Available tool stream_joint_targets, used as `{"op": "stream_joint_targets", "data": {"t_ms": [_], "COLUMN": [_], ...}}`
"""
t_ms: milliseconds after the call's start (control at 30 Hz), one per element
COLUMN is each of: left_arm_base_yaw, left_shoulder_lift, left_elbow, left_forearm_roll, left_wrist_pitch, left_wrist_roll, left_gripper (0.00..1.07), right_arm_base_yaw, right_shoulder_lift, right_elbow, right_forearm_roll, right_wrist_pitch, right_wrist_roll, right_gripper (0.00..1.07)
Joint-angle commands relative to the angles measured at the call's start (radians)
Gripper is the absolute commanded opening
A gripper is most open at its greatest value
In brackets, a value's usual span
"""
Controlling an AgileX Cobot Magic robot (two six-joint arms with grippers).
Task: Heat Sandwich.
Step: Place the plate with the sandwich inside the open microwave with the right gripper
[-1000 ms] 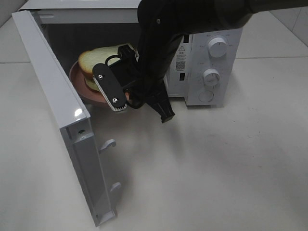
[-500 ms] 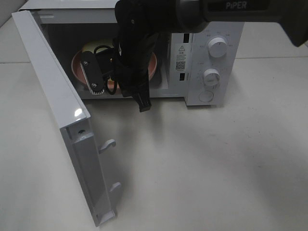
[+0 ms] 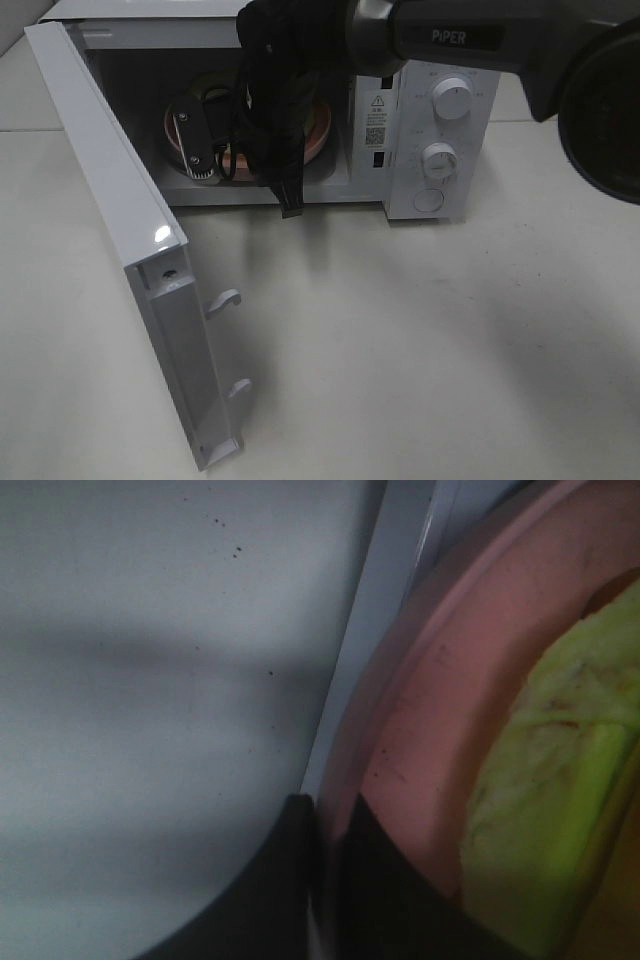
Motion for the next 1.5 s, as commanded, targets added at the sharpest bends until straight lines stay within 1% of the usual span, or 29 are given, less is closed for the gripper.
{"op": "stream_joint_targets", "data": {"t_ms": [33, 200, 367, 567, 600, 633, 700, 733, 767, 800, 867, 900, 933, 967, 1000, 1033, 1067, 1167, 1367, 1433, 1500], "left_arm_base_yaw": [0.003, 0.003, 0.003, 0.003, 0.003, 0.003, 0.003, 0.003, 0.003, 0.003, 0.003, 0.003, 0.003, 0.003, 0.003, 0.003, 0.003, 0.003, 0.003, 0.003, 0.003], "left_shoulder_lift": [-0.023, -0.023, -0.023, -0.023, -0.023, -0.023, -0.023, -0.023, -0.023, -0.023, -0.023, -0.023, -0.023, -0.023, -0.023, -0.023, -0.023, -0.023, -0.023, -0.023, -0.023], "left_elbow": [0.001, 0.001, 0.001, 0.001, 0.001, 0.001, 0.001, 0.001, 0.001, 0.001, 0.001, 0.001, 0.001, 0.001, 0.001, 0.001, 0.001, 0.001, 0.001, 0.001, 0.001], "left_forearm_roll": [-0.005, -0.005, -0.005, -0.005, -0.005, -0.005, -0.005, -0.005, -0.005, -0.005, -0.005, -0.005, -0.005, -0.005, -0.005, -0.005, -0.005, -0.005, -0.005, -0.005, -0.005], "left_wrist_pitch": [-0.006, -0.006, -0.006, -0.006, -0.006, -0.006, -0.006, -0.006, -0.006, -0.006, -0.006, -0.006, -0.006, -0.006, -0.006, -0.006, -0.006, -0.006, -0.006, -0.006, -0.006], "left_wrist_roll": [0.001, 0.002, 0.002, 0.002, 0.002, 0.002, 0.002, 0.002, 0.002, 0.002, 0.002, 0.002, 0.002, 0.002, 0.002, 0.002, 0.002, 0.002, 0.002, 0.002, 0.002], "left_gripper": [1.01, 1.01, 1.01, 1.01, 1.01, 1.01, 1.01, 1.01, 1.01, 1.01, 1.01, 1.01, 1.01, 1.01, 1.01, 1.01, 1.01, 1.01, 1.01, 1.01, 1.01], "right_arm_base_yaw": [-0.009, -0.031, -0.032, -0.032, -0.032, -0.032, -0.032, -0.032, -0.032, -0.032, -0.032, -0.032, -0.032, -0.032, -0.032, -0.032, -0.032, -0.032, -0.032, -0.032, -0.032], "right_shoulder_lift": [0.018, 0.036, 0.045, 0.054, 0.054, 0.054, 0.054, 0.054, 0.054, 0.054, 0.054, 0.054, 0.054, 0.054, 0.053, 0.051, 0.047, 0.039, 0.020, 0.002, -0.044], "right_elbow": [-0.038, -0.056, -0.058, -0.058, -0.058, -0.058, -0.058, -0.058, -0.058, -0.058, -0.058, -0.058, -0.058, -0.058, -0.058, -0.058, -0.058, -0.058, -0.053, -0.025, 0.058], "right_forearm_roll": [-0.016, -0.006, -0.002, 0.013, 0.012, 0.012, 0.012, 0.016, 0.026, 0.026, 0.032, 0.032, 0.036, 0.036, 0.044, 0.051, 0.050, 0.050, 0.053, 0.053, 0.053], "right_wrist_pitch": [-0.022, -0.028, -0.026, -0.028, -0.031, -0.031, -0.031, -0.031, -0.031, -0.031, -0.031, -0.030, -0.030, -0.030, -0.029, -0.029, -0.029, -0.030, -0.031, -0.049, -0.112], "right_wrist_roll": [0.008, 0.024, 0.027, 0.023, 0.023, 0.023, 0.023, 0.023, 0.023, 0.023, 0.027, 0.041, 0.047, 0.047, 0.055, 0.061, 0.066, 0.076, 0.083, 0.083, 0.083], "right_gripper": [0.03, 0.05, 0.05, 0.08, 0.12, 0.12, 0.18, 0.28, 0.33, 0.33, 0.47, 0.61, 0.68, 0.68, 0.74, 0.84, 0.87, 0.90, 0.88, 0.87, 0.86]}}
